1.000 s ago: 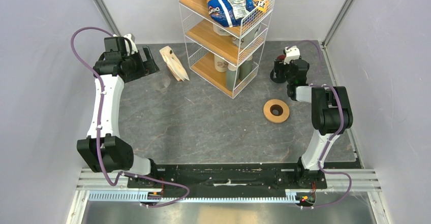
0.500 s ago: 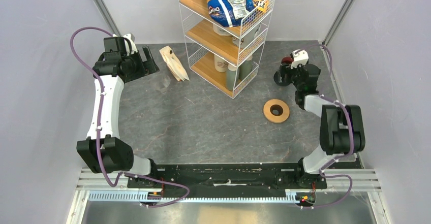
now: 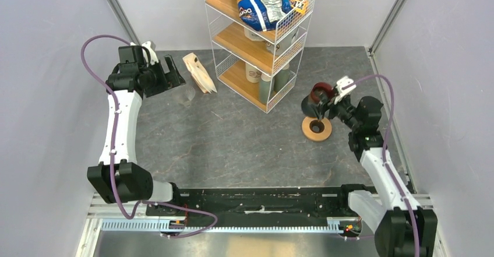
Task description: Place the coffee filter in the dripper
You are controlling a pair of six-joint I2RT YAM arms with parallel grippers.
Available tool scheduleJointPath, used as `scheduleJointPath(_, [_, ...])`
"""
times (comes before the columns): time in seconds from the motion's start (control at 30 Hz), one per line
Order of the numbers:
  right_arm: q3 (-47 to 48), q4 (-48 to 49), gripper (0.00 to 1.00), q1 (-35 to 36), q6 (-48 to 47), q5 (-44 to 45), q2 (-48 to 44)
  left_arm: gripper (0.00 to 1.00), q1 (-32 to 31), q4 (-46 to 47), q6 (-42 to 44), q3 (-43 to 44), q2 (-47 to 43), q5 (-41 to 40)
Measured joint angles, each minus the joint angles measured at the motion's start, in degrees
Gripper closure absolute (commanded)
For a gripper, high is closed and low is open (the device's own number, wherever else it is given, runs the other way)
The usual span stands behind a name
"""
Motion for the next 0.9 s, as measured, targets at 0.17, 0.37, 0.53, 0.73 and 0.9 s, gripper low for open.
scheduleJointPath(0.17, [-2.7, -6.4, 0.42, 8.4, -1.2, -4.8, -5.7, 0.00, 0.0, 0.0, -1.7, -1.4, -0.8, 1.7])
scheduleJointPath(0.37, [-4.9, -6.5, 0.44, 20.4, -2.6, -5.2, -2.5, 0.00, 0.0, 0.1, -2.4, -2.2, -2.2, 2.6])
scheduleJointPath(0.53, [-5.0, -0.5, 0.43, 29.3, -3.6, -2.8, 7.9, 0.00, 0.5, 0.3, -3.0, -3.2, -3.3, 2.7])
scheduleJointPath(0.73, [-4.2, 7.5, 0.44, 37.8, -4.2, 0.3, 19.6, 0.00, 0.9, 0.3, -3.2, -3.6, -3.6, 2.7])
scheduleJointPath(0.9, [-1.8, 15.4, 0.43, 42.3, -4.8, 2.9, 27.7, 0.00, 1.0, 0.4, -3.2, -3.6, -4.1, 2.7])
